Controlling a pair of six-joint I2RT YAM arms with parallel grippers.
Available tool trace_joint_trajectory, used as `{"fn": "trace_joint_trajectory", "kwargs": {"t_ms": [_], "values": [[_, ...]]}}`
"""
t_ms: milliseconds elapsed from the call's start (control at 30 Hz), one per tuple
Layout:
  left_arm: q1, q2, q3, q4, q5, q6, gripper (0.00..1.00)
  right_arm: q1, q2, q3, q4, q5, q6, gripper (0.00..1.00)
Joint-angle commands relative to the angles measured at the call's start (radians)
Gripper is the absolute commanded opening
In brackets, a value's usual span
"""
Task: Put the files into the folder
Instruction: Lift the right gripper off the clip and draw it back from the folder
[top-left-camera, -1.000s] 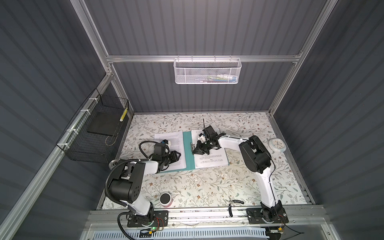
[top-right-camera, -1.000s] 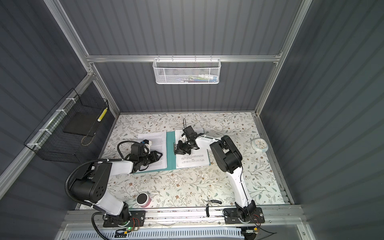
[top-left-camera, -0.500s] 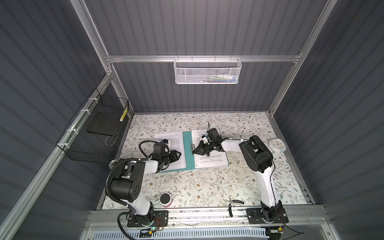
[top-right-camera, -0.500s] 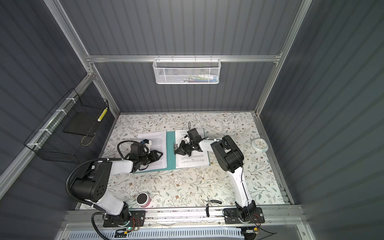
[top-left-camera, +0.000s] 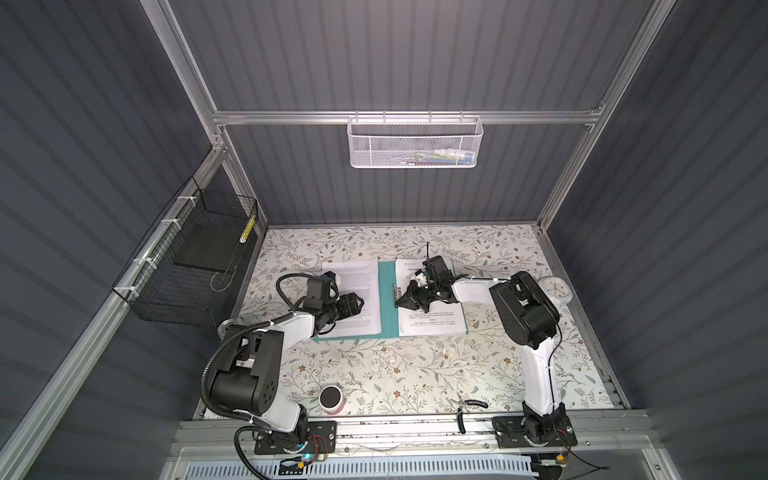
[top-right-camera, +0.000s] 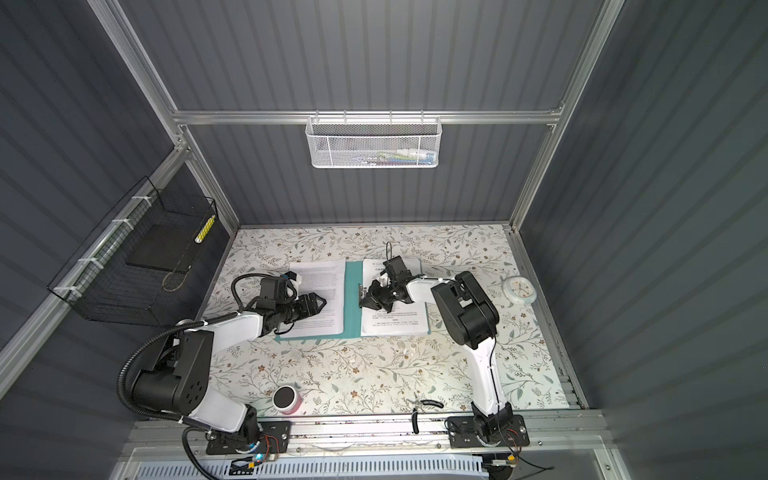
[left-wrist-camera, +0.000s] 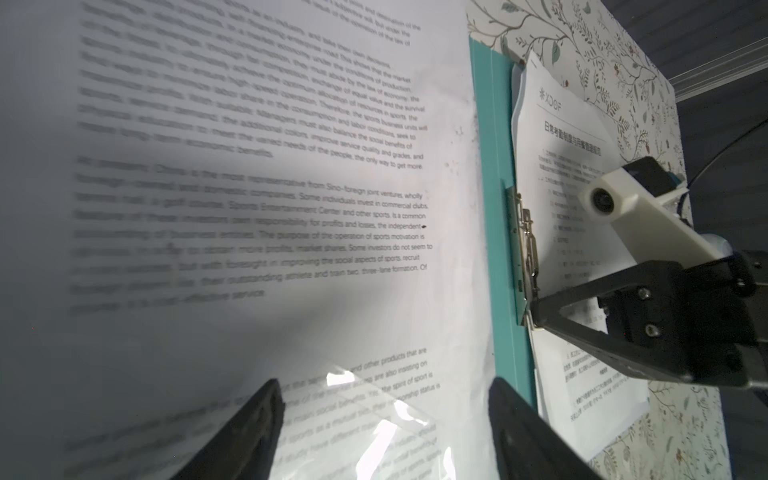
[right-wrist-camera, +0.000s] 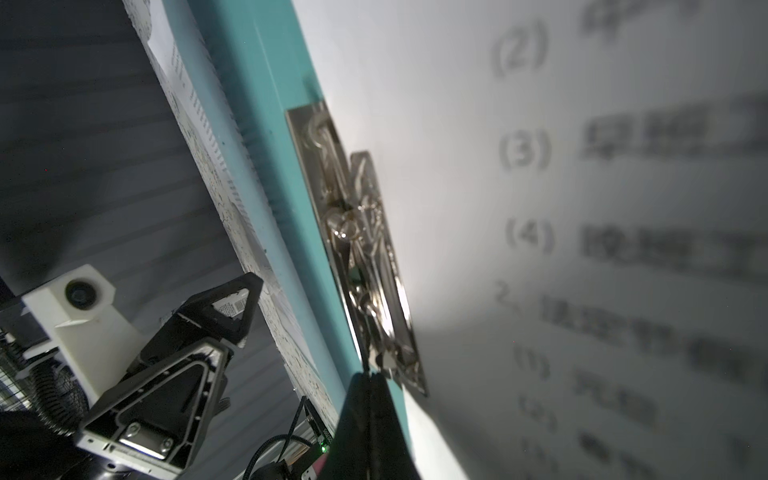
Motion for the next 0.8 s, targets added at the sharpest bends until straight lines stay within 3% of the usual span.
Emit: {"fn": "trace_joint_trajectory", "kwargs": {"t_ms": [0,167,367,500,667,767], "values": [[0.006,-0.032,0.038,-0.096,-0.073,0.043,0.82,-0.007,-0.028,-0.010,-0.088,0.060,-0.050,0.16],[0.020,-0.074,0.063,-0.166,-0.136,0.063,0.85,-0.012,-0.089,0.089,-0.321,0.169,-0.268,0.40],[0.082,-0.099,0.106,-0.265,-0.154,0.056,0.84,-0.053,-0.207,0.110,-0.502,0.322,-0.425,0.53],[0.108,-0.078,0.157,-0.388,-0.216,0.068,0.85,-0.115,-0.294,0.083,-0.583,0.528,-0.510,0.70],[0.114,-0.071,0.207,-0.540,-0.249,0.066,0.96,-0.197,-0.344,0.037,-0.627,0.634,-0.560,0.78],[0.114,-0.068,0.213,-0.616,-0.277,0.076,1.00,-0.252,-0.360,-0.002,-0.608,0.614,-0.558,0.80]]}}
